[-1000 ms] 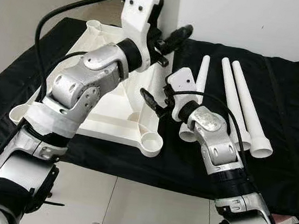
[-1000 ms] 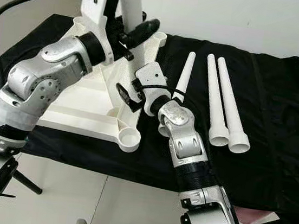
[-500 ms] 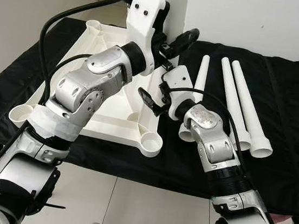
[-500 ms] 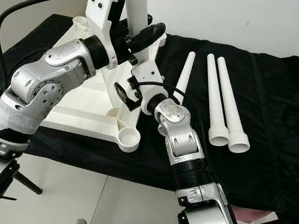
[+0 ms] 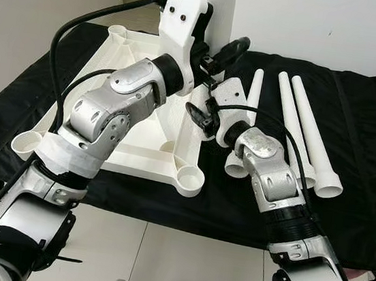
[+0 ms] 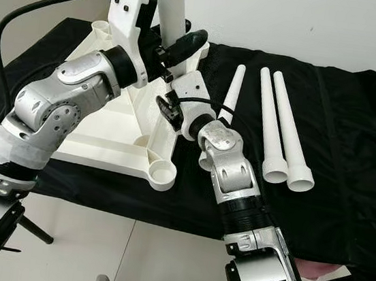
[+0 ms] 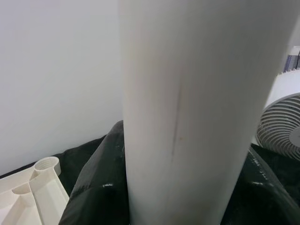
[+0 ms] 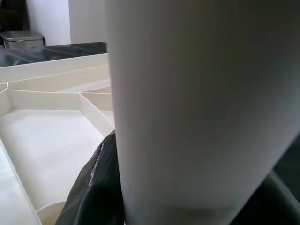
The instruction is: Building children table
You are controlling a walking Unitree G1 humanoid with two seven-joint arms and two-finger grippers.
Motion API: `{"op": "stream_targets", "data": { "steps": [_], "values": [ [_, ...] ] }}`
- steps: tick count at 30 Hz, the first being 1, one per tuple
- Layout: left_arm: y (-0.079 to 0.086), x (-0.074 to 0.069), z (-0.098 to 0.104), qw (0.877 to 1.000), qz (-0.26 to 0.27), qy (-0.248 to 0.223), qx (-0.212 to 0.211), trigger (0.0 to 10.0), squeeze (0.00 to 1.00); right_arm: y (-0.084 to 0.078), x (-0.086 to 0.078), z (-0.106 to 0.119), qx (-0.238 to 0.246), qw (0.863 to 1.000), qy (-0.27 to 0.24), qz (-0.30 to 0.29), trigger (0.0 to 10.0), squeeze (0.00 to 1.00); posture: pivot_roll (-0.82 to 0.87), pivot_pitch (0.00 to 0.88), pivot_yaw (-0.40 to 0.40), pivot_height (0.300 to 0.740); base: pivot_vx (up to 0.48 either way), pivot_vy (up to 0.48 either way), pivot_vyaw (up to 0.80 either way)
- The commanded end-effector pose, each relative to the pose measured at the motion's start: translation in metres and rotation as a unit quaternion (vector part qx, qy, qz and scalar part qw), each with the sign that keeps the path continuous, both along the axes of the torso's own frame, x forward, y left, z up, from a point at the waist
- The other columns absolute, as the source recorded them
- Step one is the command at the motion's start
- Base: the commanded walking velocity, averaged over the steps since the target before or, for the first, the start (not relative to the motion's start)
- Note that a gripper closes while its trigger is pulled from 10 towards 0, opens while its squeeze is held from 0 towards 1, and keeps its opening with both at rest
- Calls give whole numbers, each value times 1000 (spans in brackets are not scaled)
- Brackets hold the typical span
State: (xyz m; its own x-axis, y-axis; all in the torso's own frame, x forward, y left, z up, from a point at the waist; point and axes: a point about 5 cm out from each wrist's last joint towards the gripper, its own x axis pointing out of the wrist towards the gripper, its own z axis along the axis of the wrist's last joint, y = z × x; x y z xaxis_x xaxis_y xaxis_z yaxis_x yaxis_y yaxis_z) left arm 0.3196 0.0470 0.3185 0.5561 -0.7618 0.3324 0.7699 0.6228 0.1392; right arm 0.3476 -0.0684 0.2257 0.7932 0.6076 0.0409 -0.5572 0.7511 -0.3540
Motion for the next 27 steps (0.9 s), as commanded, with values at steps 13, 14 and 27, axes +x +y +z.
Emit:
{"op": "stream_targets", "data": {
  "steps": [13,14,27],
  "values": [
    [-3,-18,8,988,-152,-31,25,10000,1000,0,5,0,23,999,1,-31,10000,0,-136,54,78,740,0,0,0],
    [-1,-18,8,987,-154,-31,26,10000,1000,0,5,0,34,999,3,-31,10000,0,-136,54,78,740,0,0,0],
    [39,4,14,997,-75,-6,-16,10000,0,-17,17,4,138,984,24,-107,10000,0,-134,27,67,740,0,0,0]
  ]
}}
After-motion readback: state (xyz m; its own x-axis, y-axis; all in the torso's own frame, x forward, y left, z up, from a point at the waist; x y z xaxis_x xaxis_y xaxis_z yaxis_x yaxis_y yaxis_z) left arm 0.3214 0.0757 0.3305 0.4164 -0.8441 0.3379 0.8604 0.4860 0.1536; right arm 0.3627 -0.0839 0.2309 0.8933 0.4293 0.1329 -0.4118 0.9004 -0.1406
